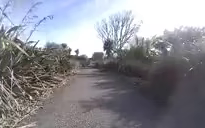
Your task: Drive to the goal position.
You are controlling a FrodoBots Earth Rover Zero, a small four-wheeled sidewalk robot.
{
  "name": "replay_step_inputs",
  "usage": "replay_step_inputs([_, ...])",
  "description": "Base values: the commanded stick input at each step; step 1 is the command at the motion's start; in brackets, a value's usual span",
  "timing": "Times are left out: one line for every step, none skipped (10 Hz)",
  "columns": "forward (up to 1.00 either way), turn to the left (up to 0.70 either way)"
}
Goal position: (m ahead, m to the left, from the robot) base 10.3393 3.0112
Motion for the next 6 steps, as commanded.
replay_step_inputs([0.45, 0.00])
replay_step_inputs([0.45, 0.00])
replay_step_inputs([0.45, 0.00])
replay_step_inputs([0.45, 0.00])
replay_step_inputs([0.45, 0.00])
replay_step_inputs([0.45, 0.00])
